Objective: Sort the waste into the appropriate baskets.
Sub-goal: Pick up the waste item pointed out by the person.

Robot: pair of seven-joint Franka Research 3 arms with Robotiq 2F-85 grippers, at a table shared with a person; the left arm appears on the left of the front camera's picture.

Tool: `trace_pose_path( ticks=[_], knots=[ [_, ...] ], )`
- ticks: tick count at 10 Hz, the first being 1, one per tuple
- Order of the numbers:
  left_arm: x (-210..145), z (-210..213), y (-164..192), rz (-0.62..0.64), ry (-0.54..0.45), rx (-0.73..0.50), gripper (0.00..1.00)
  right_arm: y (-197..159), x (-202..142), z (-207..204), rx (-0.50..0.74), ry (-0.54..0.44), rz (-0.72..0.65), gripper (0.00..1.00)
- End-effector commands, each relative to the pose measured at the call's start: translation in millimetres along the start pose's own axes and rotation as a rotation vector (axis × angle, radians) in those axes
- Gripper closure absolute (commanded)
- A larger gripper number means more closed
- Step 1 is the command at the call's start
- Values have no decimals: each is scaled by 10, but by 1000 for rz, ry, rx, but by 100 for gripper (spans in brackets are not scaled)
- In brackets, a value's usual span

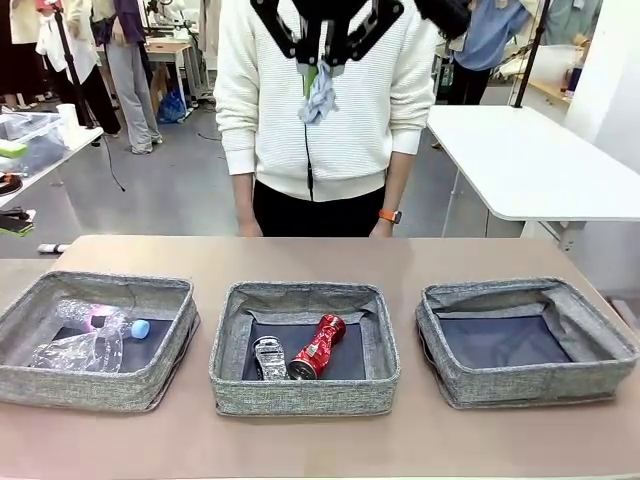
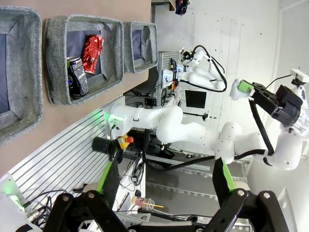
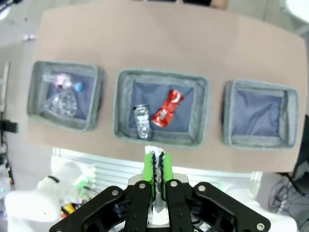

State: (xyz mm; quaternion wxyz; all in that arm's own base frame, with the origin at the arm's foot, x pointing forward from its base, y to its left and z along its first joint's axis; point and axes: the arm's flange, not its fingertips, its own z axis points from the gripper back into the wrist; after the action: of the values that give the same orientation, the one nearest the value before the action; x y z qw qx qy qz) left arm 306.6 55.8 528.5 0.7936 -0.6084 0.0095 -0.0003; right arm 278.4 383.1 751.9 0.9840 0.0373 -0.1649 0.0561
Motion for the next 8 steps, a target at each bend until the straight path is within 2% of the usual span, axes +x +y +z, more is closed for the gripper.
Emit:
trace_pose_path(
  ticks=[1,3,8],
  knots=[
    [-9,-7,-57,8,1,-14,0,112,92,212,-58,-36,15,92],
    [-9,-7,-57,8,1,-14,0,86,198,372,-78,-65,0,92],
    [-9,-7,-57,8,1,-14,0,-38,200,351,-49,-64,16,92]
  ],
)
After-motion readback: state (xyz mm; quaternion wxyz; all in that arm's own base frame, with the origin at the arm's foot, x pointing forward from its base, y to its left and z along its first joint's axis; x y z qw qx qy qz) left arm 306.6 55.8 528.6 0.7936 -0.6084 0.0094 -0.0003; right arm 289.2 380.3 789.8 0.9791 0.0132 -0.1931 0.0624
